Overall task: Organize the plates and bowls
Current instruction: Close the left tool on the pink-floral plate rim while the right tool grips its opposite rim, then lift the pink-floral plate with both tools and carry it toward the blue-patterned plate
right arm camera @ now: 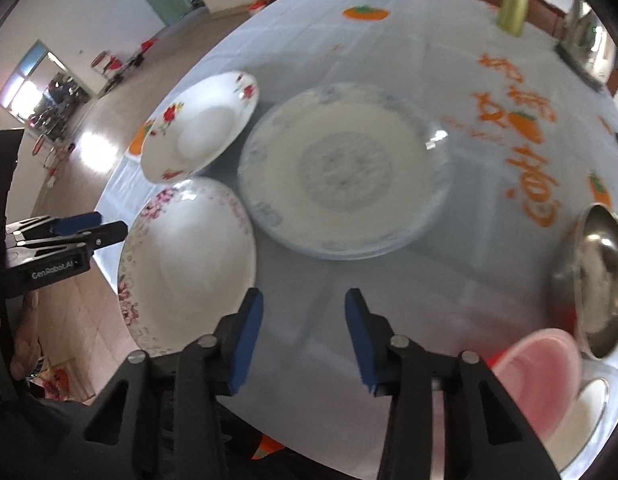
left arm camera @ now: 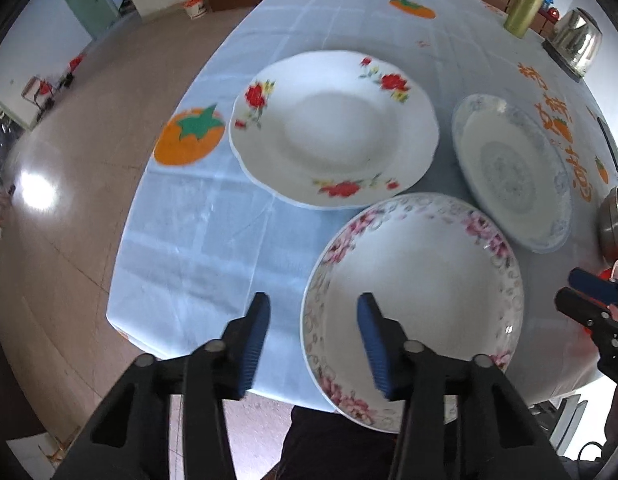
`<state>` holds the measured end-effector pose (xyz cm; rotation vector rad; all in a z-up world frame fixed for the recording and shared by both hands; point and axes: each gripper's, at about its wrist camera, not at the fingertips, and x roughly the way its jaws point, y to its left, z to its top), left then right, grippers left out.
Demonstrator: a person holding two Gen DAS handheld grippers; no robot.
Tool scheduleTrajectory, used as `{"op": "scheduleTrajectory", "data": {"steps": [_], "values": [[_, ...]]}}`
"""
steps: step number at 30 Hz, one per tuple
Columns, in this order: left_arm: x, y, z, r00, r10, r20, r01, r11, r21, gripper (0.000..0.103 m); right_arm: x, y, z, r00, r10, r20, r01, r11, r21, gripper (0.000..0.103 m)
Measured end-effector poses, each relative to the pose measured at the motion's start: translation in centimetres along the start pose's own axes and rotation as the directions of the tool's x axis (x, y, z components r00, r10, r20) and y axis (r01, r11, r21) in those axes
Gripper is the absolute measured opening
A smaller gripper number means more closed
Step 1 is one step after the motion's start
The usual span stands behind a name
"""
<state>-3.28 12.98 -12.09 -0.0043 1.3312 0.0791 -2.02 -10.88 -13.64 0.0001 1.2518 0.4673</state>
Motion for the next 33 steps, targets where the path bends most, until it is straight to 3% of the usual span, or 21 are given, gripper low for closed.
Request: {"op": "scheduleTrajectory", "data": {"steps": [4, 13, 15, 23, 33], "values": [[0.4, 0.8, -0.4, 0.999, -0.032, -0.007, 0.032, 0.999, -0.027, 0.046, 1.7, 1.2, 0.1, 0.998, 0.05, -0.035, -0.05, 0.999, -0.01, 0.031], [1.8, 0.9, -0.8, 0.999, -0.038, -0.033, 0.037, 0.999, -0.017, 0.046, 4.2, 2.8, 0.5, 0.995, 0.037, -0.089, -0.04, 0.999, -0.032, 0.03], [2.0, 0.9, -0.8, 0.999, -0.038, -0.036, 0.038, 0.999, -0.016, 0.041, 4.7, 2.8, 0.5, 0.994, 0.039, -0.102, -0.043, 0.999, -0.031, 0.023], [3.3, 1.4, -1.0, 0.995, -0.073, -0.075, 0.072, 0.997, -0.021, 0.015, 6.8, 3.5, 1.0, 0.987, 0.085, -0.135, -0.089, 0.996, -0.03, 0.011], [3.0, 1.1, -0.6, 0.997, -0.047, -0.066, 0.048, 0.999, 0.013, 0.015, 6.5, 3.6, 0.8, 0.987, 0.082, -0.14, -0.09, 0.995, -0.05, 0.011]]}}
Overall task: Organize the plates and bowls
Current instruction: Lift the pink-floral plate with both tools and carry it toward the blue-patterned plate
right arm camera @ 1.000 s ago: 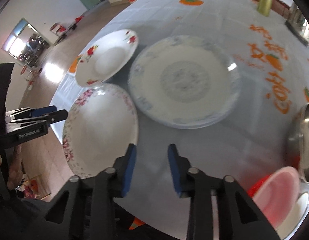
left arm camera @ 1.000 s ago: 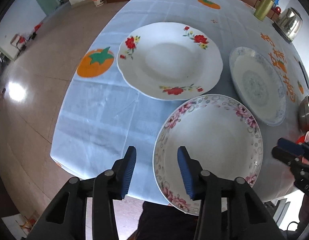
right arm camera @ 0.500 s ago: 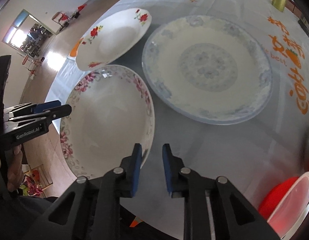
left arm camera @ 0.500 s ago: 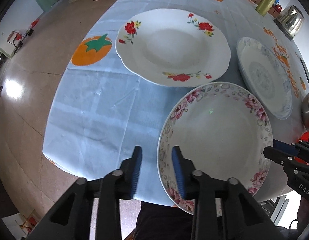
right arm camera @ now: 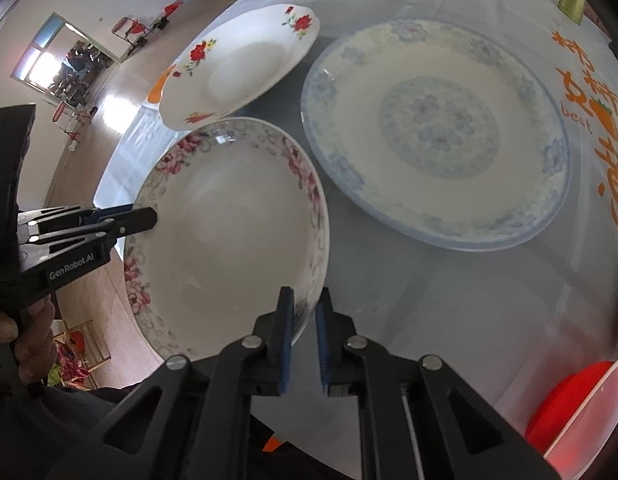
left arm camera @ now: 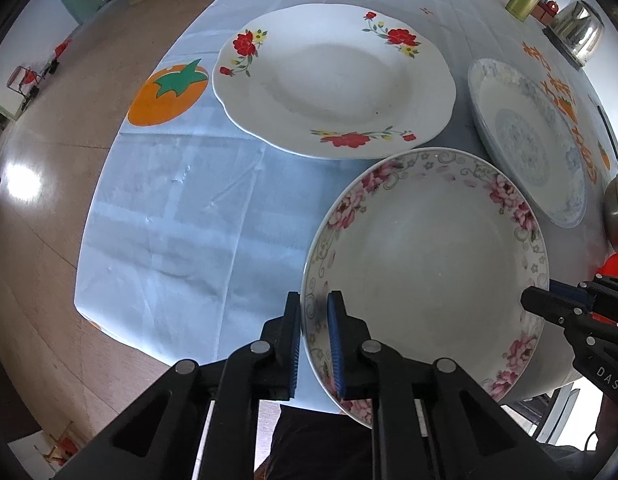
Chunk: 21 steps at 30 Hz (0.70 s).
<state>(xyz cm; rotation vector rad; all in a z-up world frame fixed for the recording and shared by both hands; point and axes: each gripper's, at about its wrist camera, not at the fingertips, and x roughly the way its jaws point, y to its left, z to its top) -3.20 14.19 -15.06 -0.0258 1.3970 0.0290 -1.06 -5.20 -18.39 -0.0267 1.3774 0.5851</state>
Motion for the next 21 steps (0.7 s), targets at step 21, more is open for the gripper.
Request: {"op": "scheduleTrajectory", "data": {"steps": [21], "values": [[-2.0, -1.1, -0.1, 0.999, 0.024, 0.04, -0.025, 1.0, 0.017, 0.012, -2.0, 0.6, -0.6, 0.999, -0.019, 0.039, 0.021, 0.999, -0.05, 0.011]]}}
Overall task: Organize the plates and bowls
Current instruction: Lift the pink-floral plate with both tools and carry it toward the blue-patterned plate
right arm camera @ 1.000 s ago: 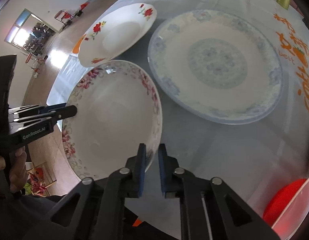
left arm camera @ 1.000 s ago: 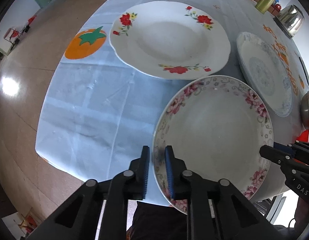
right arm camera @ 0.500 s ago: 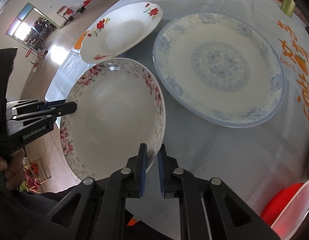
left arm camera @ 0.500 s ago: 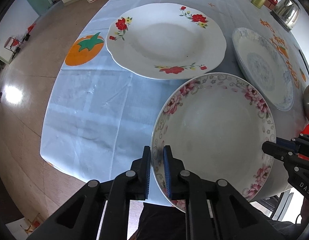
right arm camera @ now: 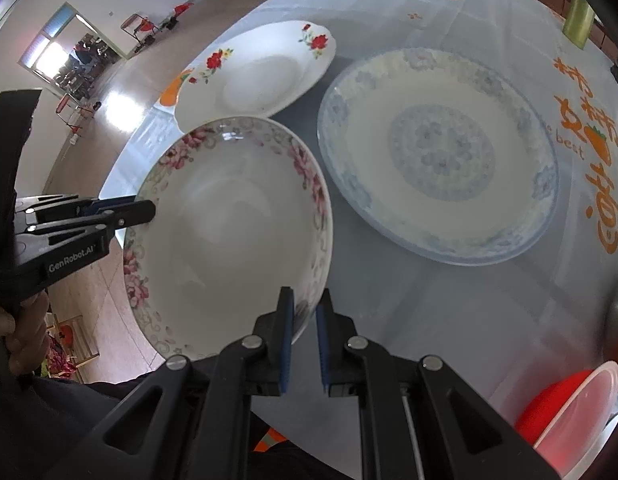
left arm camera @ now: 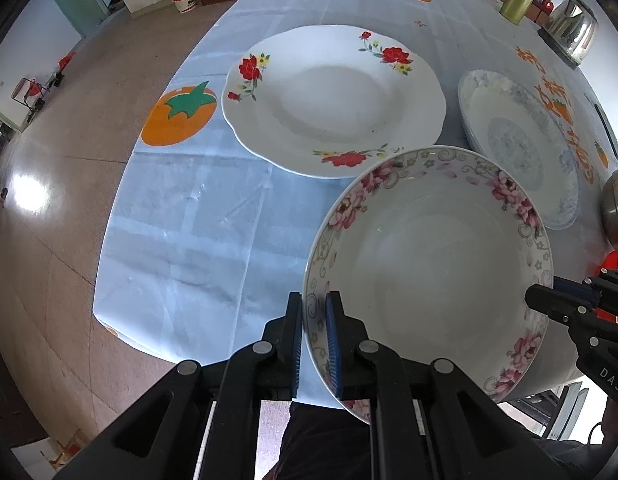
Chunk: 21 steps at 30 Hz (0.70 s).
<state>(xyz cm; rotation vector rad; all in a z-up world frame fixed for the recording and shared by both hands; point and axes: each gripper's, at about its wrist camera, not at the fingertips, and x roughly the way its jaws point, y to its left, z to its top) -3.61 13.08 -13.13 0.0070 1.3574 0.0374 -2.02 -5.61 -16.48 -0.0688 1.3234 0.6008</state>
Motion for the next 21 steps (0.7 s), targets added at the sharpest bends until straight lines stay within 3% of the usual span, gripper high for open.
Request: {"op": "scheduleTrajectory", "data": {"steps": [21], "values": [[-1.0, 0.0, -0.2, 0.999, 0.008, 0.046, -0.008, 1.0, 0.001, 0.012, -2.0, 0.2, -0.1, 0.999, -0.01, 0.043, 0.011, 1.0, -0.025, 0.011]]}}
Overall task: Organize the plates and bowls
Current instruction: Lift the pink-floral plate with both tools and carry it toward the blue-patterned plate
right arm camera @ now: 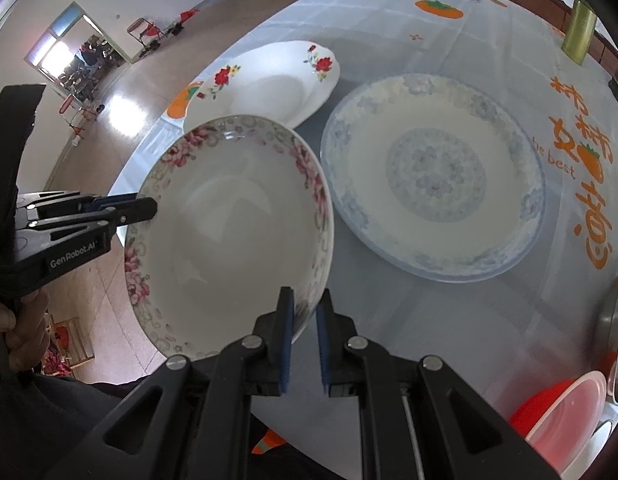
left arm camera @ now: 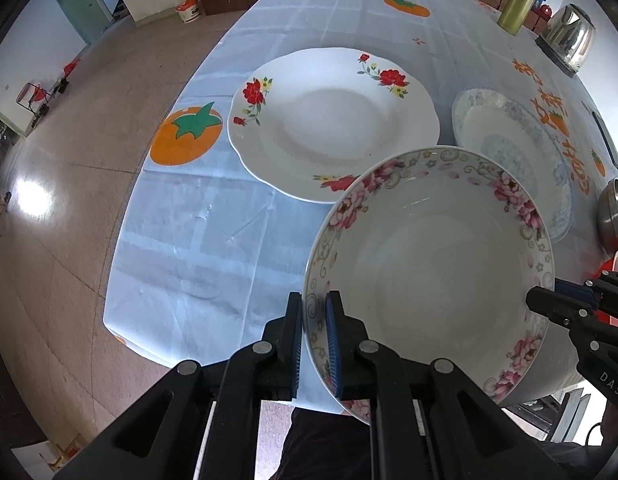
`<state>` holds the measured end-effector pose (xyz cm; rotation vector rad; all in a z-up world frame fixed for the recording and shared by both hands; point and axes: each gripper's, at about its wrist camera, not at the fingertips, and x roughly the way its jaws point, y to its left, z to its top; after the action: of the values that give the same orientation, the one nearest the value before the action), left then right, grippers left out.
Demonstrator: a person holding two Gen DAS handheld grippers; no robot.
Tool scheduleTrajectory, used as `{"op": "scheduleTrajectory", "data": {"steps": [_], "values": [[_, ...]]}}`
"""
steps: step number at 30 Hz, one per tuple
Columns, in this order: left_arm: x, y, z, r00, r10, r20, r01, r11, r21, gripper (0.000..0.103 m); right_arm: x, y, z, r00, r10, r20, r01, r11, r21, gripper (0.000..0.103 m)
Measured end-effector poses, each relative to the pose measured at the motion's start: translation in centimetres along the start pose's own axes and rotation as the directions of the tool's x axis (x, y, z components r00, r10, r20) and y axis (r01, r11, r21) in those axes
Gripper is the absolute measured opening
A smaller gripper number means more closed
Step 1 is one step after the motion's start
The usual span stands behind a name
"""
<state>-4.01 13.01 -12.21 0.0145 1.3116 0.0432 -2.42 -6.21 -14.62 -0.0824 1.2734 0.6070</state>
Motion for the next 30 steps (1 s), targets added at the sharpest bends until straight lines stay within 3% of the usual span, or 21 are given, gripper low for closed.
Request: {"op": "scheduleTrajectory", "data": {"steps": [30], "values": [[-2.7, -3.6, 4.4, 0.995, -0.034, 0.099, 0.023, 0.994, 0.111, 0.012, -5.1, -2.6, -0.1, 0.992, -0.063, 0.111, 0.056, 0.996, 0.064, 0.011]]}}
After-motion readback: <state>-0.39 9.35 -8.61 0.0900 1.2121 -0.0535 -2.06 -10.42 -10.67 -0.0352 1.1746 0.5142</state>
